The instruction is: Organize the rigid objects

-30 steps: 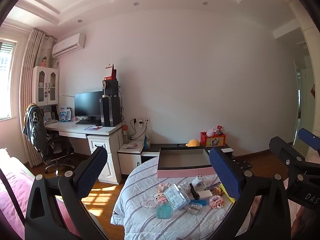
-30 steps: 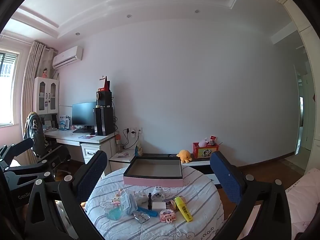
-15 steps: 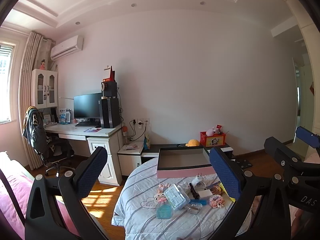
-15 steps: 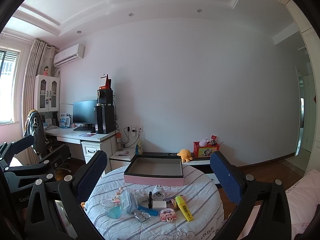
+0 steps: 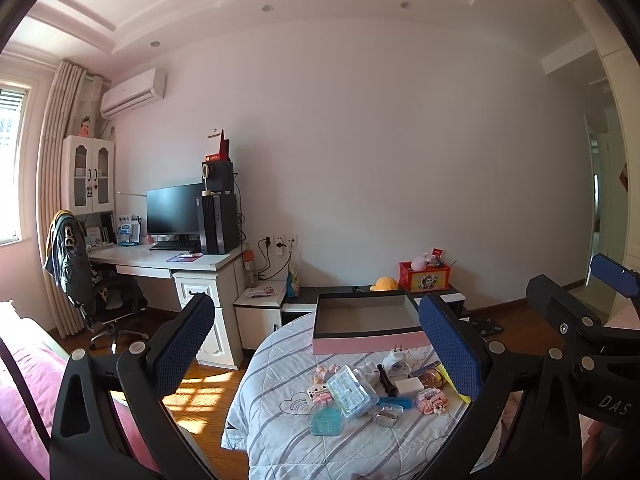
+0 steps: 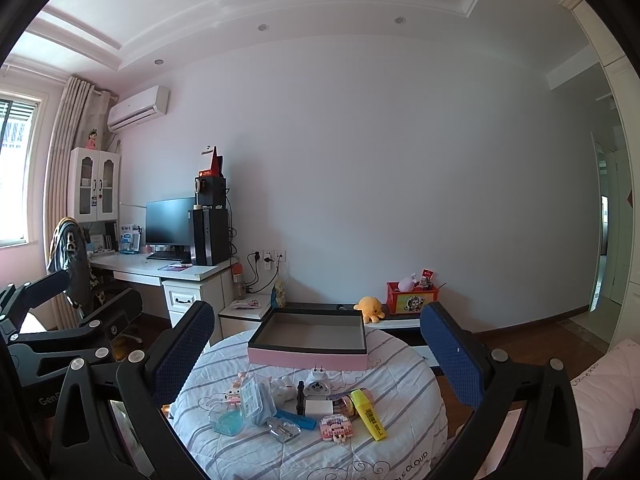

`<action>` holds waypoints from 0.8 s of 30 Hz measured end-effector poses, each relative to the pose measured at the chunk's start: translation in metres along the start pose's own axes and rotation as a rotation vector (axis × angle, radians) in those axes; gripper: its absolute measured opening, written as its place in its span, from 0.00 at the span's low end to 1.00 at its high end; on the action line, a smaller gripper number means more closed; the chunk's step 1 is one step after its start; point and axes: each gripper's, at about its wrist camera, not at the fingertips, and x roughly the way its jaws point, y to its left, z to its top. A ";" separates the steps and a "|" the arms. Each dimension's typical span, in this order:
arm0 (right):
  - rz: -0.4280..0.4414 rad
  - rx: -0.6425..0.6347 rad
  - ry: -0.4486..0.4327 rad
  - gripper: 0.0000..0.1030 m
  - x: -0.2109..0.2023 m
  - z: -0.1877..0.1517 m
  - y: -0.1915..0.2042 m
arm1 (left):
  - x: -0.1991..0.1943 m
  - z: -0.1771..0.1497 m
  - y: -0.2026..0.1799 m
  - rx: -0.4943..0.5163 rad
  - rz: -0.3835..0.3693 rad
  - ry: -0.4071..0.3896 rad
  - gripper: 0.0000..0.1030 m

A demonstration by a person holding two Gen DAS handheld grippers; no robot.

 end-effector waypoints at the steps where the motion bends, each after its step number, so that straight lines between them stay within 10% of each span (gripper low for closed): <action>1: -0.001 -0.001 0.000 1.00 0.000 0.000 0.000 | 0.000 -0.001 0.000 -0.001 0.000 0.000 1.00; 24: -0.005 -0.005 0.007 1.00 -0.002 0.002 0.000 | 0.001 -0.003 0.001 -0.004 0.001 0.004 1.00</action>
